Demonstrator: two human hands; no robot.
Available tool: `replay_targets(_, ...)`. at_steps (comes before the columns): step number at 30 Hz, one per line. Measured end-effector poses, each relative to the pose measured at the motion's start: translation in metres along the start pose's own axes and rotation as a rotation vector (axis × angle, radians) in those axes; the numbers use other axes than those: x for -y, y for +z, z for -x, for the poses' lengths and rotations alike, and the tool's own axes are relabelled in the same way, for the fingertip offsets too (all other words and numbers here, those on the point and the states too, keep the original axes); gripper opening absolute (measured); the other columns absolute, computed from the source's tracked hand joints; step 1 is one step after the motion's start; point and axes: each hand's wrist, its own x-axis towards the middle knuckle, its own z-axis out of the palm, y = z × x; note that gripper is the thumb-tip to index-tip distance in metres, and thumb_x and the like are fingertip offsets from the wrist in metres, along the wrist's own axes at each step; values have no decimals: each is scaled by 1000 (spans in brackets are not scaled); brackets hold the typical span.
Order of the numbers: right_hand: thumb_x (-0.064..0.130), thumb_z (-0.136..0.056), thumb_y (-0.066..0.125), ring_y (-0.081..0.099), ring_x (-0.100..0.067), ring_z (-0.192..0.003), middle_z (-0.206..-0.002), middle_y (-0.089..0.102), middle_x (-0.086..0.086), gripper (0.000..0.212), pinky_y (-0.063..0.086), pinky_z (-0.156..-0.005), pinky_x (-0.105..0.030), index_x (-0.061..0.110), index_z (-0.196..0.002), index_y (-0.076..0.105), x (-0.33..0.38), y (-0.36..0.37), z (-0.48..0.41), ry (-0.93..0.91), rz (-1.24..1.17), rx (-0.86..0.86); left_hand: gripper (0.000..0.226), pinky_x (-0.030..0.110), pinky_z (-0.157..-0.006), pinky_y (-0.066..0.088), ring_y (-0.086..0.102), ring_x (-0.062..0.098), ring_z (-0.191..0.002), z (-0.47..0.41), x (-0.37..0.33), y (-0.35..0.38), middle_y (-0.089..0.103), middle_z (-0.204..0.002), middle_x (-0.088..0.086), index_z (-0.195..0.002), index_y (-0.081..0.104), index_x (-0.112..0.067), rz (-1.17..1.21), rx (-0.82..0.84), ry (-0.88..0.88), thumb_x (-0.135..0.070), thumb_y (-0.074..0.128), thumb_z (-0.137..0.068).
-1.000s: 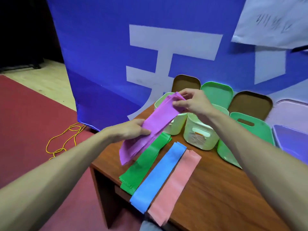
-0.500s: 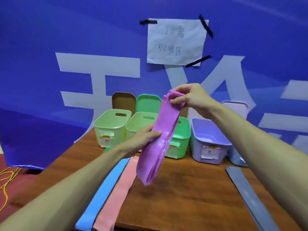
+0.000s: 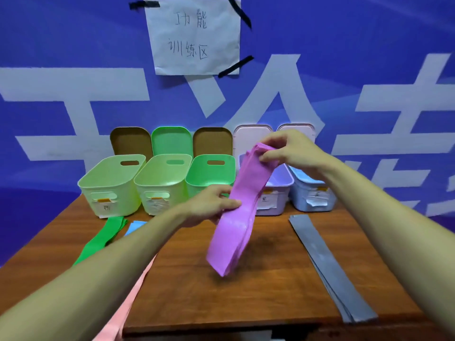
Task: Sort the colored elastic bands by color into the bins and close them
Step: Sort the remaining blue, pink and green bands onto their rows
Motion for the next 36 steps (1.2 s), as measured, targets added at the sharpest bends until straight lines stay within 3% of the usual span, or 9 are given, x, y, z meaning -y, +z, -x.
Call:
replay_targets(3, -4, -79, 65, 60, -13, -76, -89, 68, -10, 22, 51, -62, -20, 5, -98, 70, -18, -1, -3, 39, 13, 13, 11, 18, -40, 38, 51, 5, -48, 1, 7, 16, 58, -61, -4, -104, 55, -12, 87, 93, -40, -14, 55, -94)
replay_targets(8, 6, -79, 69, 61, -17, -83, -97, 72, -10, 21, 50, -79, -34, 11, -100, 71, -71, 25, -21, 60, 332, 101, 28, 22, -42, 50, 61, 13, -60, -17, 54, 43, 62, -77, 6, -118, 49, -2, 173, 42, -154, -14, 56, -94)
replay_targets(13, 16, -78, 71, 59, -17, -87, -100, 72, -3, 25, 43, -76, -26, 17, -103, 72, -106, 50, -46, 58, 529, 131, 28, 24, -46, 50, 61, 8, -55, -51, 99, 58, 62, -71, 4, -116, 47, 0, 177, -80, -190, -14, 55, -94)
replay_targets(16, 13, -78, 67, 61, -22, -91, -97, 72, -5, 22, 50, -80, -34, 18, -99, 73, -123, 64, -58, 66, 540, 117, 32, 40, -79, 54, 61, 16, -77, -68, 120, 59, 63, -90, 10, -120, 51, -2, 3, -151, -176, -15, 59, -91)
replay_targets(21, 14, -78, 63, 60, -26, -95, -97, 72, -3, 23, 51, -80, -39, 24, -96, 73, -148, 83, -61, 73, 617, 123, 43, 19, -102, 34, 47, 13, -116, -56, 142, 40, 50, -124, 3, -128, 49, -13, -477, -202, 102, -7, 56, -87)
replay_targets(24, 14, -76, 60, 60, -26, -97, -100, 71, -2, 26, 52, -78, -39, 25, -97, 71, -155, 88, -52, 59, 647, 90, 30, 18, -106, 29, 42, 6, -120, -36, 147, 37, 51, -125, -4, -120, 57, -17, -582, -36, 315, -13, 51, -90)
replay_targets(28, 16, -72, 63, 63, -24, -92, -96, 72, -2, 25, 53, -76, -41, 23, -96, 70, -158, 93, -32, 79, 605, 95, 40, 26, -111, 23, 29, 9, -134, -29, 152, 48, 39, -142, -6, -131, 48, -22, -796, 190, 275, -30, 51, -93)
replay_targets(33, 13, -72, 68, 62, -18, -86, -91, 70, -1, 22, 51, -77, -35, 19, -93, 69, -163, 102, 8, 104, 481, 44, 39, 29, -112, 25, 29, 10, -133, -23, 148, 49, 37, -143, -5, -131, 50, -22, -822, 175, 257, -28, 52, -92)
replay_targets(36, 15, -72, 69, 59, -11, -80, -86, 66, 7, 22, 50, -72, -32, 27, -91, 66, -158, 109, 28, 105, 420, 15, 25, 19, -99, 38, 52, 7, -109, -14, 143, 46, 58, -117, 0, -113, 62, -19, -485, -17, 136, -11, 53, -92)
